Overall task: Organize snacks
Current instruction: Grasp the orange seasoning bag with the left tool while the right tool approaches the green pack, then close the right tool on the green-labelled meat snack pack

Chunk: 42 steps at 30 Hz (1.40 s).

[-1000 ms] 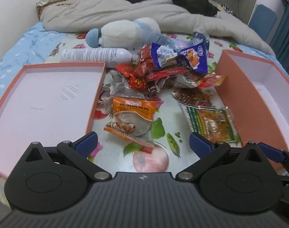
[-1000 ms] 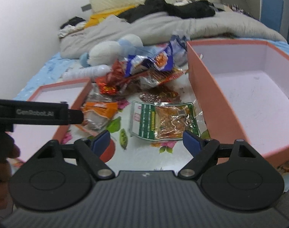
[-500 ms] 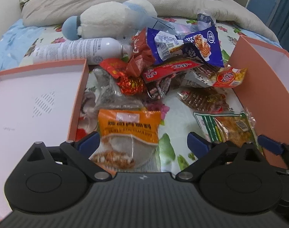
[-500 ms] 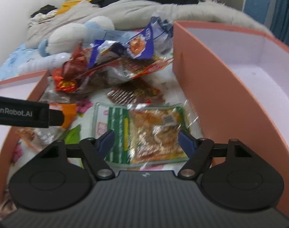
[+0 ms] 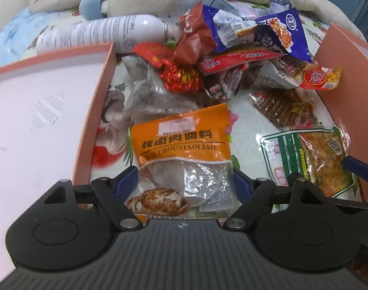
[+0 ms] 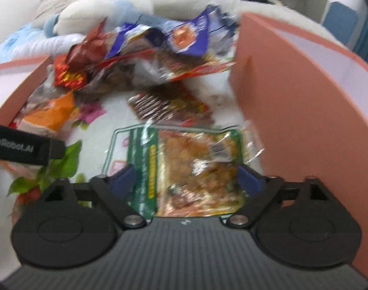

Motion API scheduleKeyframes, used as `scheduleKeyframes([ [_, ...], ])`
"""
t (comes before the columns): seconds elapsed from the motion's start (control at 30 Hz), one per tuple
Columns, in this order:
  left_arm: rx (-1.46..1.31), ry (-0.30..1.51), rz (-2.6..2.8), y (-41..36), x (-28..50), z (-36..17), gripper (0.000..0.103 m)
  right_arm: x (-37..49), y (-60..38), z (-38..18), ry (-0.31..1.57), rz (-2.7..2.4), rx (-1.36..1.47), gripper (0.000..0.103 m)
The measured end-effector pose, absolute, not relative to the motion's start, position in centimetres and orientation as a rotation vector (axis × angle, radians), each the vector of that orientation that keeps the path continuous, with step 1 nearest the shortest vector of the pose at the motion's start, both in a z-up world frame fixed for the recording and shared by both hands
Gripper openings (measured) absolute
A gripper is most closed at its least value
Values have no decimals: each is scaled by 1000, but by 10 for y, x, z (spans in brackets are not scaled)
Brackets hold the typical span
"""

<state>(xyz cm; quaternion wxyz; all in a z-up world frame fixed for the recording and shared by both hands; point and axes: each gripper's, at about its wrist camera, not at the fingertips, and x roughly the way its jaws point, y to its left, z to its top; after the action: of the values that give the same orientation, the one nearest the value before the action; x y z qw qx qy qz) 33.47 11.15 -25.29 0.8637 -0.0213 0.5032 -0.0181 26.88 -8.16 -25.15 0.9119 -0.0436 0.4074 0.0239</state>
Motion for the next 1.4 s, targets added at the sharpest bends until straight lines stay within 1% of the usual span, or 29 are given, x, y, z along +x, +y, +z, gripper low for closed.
scheduleKeyframes([
  [0.1, -45, 1047, -46, 110, 330, -251, 79, 270, -84, -251, 848, 78, -85, 95],
  [0.13, -55, 1047, -46, 111, 329, -250, 78, 269, -84, -251, 846, 84, -90, 93],
  [0.2, -64, 1046, -47, 110, 325, -248, 76, 266, -84, -250, 833, 90, -106, 84],
  [0.23, -68, 1044, -47, 110, 323, -246, 76, 264, -83, -249, 829, 97, -112, 74],
  [0.27, -72, 1043, -46, 109, 322, -245, 75, 261, -81, -248, 828, 100, -123, 67],
  [0.3, -76, 1041, -46, 109, 319, -243, 75, 259, -80, -247, 825, 99, -137, 63],
  [0.37, -87, 1035, -44, 109, 315, -239, 73, 258, -82, -245, 827, 102, -135, 48],
  [0.4, -94, 1032, -42, 109, 312, -236, 73, 259, -84, -244, 831, 110, -120, 46],
  [0.43, -100, 1028, -41, 108, 309, -233, 73, 259, -86, -241, 833, 122, -106, 35],
  [0.47, -104, 1024, -42, 108, 306, -231, 72, 258, -86, -239, 834, 130, -99, 29],
  [0.5, -106, 1020, -41, 107, 303, -228, 72, 256, -86, -237, 839, 146, -86, 19],
  [0.53, -107, 1015, -40, 106, 299, -224, 72, 255, -86, -235, 857, 154, -66, 3],
  [0.7, -115, 991, -41, 102, 281, -206, 72, 237, -85, -227, 861, 179, -14, 3],
  [0.77, -121, 985, -39, 102, 274, -200, 72, 227, -90, -222, 833, 169, 32, 3],
  [0.83, -131, 986, -36, 102, 267, -197, 72, 219, -95, -219, 804, 142, 90, 6],
  [0.9, -141, 986, -31, 104, 262, -196, 72, 216, -98, -217, 784, 116, 135, 11],
  [0.93, -145, 989, -26, 106, 260, -196, 72, 216, -99, -217, 773, 105, 150, 32],
  [0.97, -147, 993, -23, 108, 259, -196, 72, 216, -98, -216, 755, 93, 154, 59],
  [1.0, -149, 996, -24, 110, 259, -195, 72, 216, -97, -215, 730, 84, 157, 66],
  [1.27, -118, 983, -43, 120, 258, -187, 72, 252, -90, -229, 713, -73, 174, 66],
  [1.3, -118, 983, -49, 121, 258, -186, 72, 257, -88, -232, 716, -93, 169, 68],
  [1.37, -120, 982, -57, 123, 259, -186, 72, 265, -81, -236, 724, -140, 123, 85],
  [1.4, -121, 981, -61, 124, 259, -186, 72, 269, -78, -238, 725, -157, 98, 86],
])
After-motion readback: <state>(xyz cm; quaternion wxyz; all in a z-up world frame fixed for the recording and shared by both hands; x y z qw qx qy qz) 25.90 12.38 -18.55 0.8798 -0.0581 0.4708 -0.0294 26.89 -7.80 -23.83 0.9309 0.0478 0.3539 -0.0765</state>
